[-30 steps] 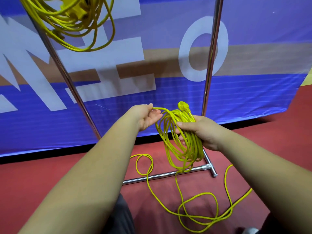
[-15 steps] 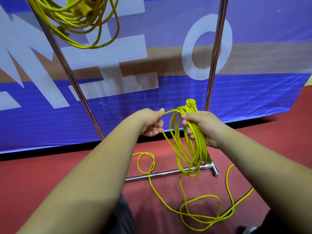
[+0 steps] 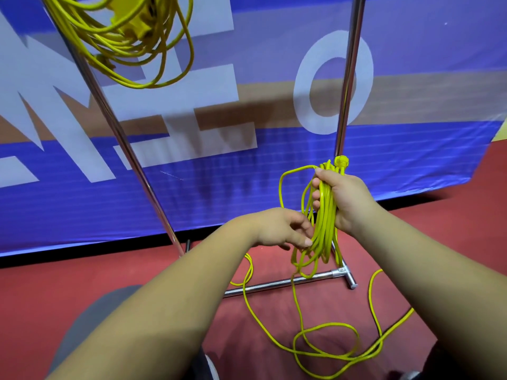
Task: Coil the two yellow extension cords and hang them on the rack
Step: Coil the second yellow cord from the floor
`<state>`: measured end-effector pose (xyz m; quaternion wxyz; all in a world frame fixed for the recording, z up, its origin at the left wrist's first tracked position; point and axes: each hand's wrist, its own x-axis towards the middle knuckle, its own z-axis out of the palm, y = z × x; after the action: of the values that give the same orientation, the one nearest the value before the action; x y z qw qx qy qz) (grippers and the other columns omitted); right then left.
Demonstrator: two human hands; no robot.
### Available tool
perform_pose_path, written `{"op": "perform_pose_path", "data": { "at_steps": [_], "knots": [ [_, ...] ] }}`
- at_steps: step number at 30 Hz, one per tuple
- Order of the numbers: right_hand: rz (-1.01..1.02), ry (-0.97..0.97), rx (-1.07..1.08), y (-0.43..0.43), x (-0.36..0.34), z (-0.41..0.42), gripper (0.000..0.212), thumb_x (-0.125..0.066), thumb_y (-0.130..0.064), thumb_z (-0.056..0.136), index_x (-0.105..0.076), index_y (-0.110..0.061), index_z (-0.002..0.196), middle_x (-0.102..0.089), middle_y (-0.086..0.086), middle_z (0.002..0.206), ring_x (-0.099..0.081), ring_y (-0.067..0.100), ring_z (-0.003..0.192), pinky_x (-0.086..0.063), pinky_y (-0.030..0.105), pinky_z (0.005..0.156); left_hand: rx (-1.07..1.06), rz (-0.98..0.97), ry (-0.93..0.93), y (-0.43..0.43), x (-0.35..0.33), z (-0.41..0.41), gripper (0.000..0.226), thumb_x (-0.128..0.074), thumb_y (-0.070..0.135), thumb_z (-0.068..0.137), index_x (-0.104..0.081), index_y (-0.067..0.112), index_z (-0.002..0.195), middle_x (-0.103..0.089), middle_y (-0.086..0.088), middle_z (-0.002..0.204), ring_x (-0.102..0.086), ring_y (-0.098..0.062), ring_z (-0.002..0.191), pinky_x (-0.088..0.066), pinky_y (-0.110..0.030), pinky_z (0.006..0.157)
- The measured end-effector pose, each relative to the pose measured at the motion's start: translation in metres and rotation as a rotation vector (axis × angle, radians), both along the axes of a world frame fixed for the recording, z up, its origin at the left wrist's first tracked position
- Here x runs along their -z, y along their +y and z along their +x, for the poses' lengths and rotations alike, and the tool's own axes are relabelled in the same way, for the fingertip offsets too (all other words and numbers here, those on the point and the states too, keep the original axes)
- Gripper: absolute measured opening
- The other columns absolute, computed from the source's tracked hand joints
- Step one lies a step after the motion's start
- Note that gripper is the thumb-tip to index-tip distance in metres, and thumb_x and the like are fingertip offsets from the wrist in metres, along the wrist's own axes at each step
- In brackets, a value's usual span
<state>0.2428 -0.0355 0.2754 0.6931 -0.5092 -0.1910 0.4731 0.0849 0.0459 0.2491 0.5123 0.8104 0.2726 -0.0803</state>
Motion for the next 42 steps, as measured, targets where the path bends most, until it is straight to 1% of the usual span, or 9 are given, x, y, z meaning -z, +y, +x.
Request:
{"op": "perform_pose_path", "data": {
  "at_steps": [8, 15, 18, 21, 25, 30, 35, 39, 42],
  "knots": [
    [0.012, 0.09, 0.132, 0.001, 0.003, 0.007, 0.015, -0.072, -0.027, 0.101, -0.071, -0.013, 0.097, -0.072, 0.0, 0.079, -0.068, 0.014, 0.06, -0.054, 0.028, 0.054, -0.09, 0.096, -0.134, -0.005, 0.001, 0.002, 0.017, -0.078, 0.009, 0.092, -0.069, 0.005, 0.106, -0.07, -0.004, 0.083, -0.067, -0.015, 0.075, -0.055, -0.029, 0.072],
    [-0.012, 0.093, 0.127, -0.002, -0.002, 0.01, 0.019, -0.073, -0.03, 0.1, -0.074, -0.013, 0.092, -0.075, -0.003, 0.075, -0.071, 0.01, 0.064, -0.057, 0.028, 0.059, -0.075, 0.042, -0.172, -0.007, -0.001, 0.0, 0.015, -0.062, 0.013, 0.104, -0.076, 0.014, 0.108, -0.07, 0.005, 0.084, -0.062, -0.008, 0.078, -0.052, -0.024, 0.08],
    [-0.027, 0.09, 0.158, 0.0, -0.002, 0.015, 0.013, -0.074, -0.028, 0.099, -0.074, -0.016, 0.094, -0.073, -0.005, 0.077, -0.066, 0.01, 0.058, -0.052, 0.028, 0.056, -0.033, -0.058, -0.162, -0.008, -0.001, -0.001, 0.014, -0.059, 0.02, 0.106, -0.071, 0.015, 0.108, -0.073, 0.001, 0.09, -0.067, -0.015, 0.089, -0.053, -0.036, 0.087],
    [-0.037, 0.073, 0.186, 0.001, -0.005, 0.021, 0.012, -0.071, -0.023, 0.099, -0.071, -0.017, 0.088, -0.068, -0.004, 0.073, -0.056, 0.01, 0.05, -0.046, 0.026, 0.05, 0.087, -0.203, -0.054, -0.009, 0.005, -0.001, 0.009, -0.069, 0.024, 0.098, -0.067, 0.016, 0.102, -0.069, -0.004, 0.096, -0.063, -0.016, 0.091, -0.051, -0.033, 0.086],
    [-0.017, 0.14, 0.172, -0.001, -0.01, 0.034, 0.01, -0.067, -0.021, 0.099, -0.066, -0.017, 0.09, -0.061, -0.005, 0.068, -0.045, 0.009, 0.046, -0.038, 0.022, 0.043, 0.34, -0.116, 0.248, -0.006, 0.039, -0.005, 0.01, -0.08, 0.026, 0.082, -0.071, 0.024, 0.087, -0.067, -0.004, 0.098, -0.056, -0.016, 0.094, -0.045, -0.035, 0.092],
    [0.008, 0.116, 0.12, 0.0, -0.008, 0.049, 0.015, -0.067, -0.029, 0.101, -0.062, -0.019, 0.091, -0.052, -0.006, 0.066, -0.036, 0.009, 0.044, -0.033, 0.021, 0.04, 0.518, 0.088, 0.625, -0.005, 0.101, -0.021, 0.031, -0.064, 0.0, 0.096, -0.073, 0.009, 0.124, -0.072, -0.011, 0.118, -0.062, -0.013, 0.096, -0.046, -0.029, 0.094],
    [-0.015, 0.062, 0.063, 0.003, -0.001, 0.047, 0.015, -0.069, -0.03, 0.1, -0.066, -0.016, 0.095, -0.048, -0.005, 0.063, -0.034, 0.01, 0.042, -0.031, 0.022, 0.04, 0.434, 0.237, 0.664, -0.007, 0.126, -0.038, 0.045, -0.052, -0.001, 0.098, -0.074, 0.024, 0.128, -0.07, -0.002, 0.113, -0.059, -0.013, 0.1, -0.048, -0.032, 0.089],
    [-0.029, 0.045, 0.022, 0.006, -0.003, 0.044, 0.009, -0.067, -0.025, 0.097, -0.069, -0.016, 0.097, -0.043, -0.005, 0.062, -0.029, 0.01, 0.04, -0.027, 0.023, 0.039, 0.392, 0.293, 0.688, 0.007, 0.125, -0.046, 0.047, -0.05, -0.006, 0.097, -0.074, 0.02, 0.127, -0.072, 0.0, 0.112, -0.06, -0.013, 0.1, -0.048, -0.03, 0.088],
    [-0.037, -0.022, -0.029, 0.007, -0.004, 0.043, 0.013, -0.069, -0.026, 0.096, -0.07, -0.015, 0.103, -0.042, -0.003, 0.063, -0.027, 0.012, 0.04, -0.027, 0.024, 0.039, 0.336, 0.526, 0.73, 0.031, 0.104, -0.047, 0.026, -0.063, 0.007, 0.096, -0.075, 0.015, 0.117, -0.076, -0.005, 0.111, -0.065, -0.021, 0.096, -0.051, -0.032, 0.088]
  ]
}}
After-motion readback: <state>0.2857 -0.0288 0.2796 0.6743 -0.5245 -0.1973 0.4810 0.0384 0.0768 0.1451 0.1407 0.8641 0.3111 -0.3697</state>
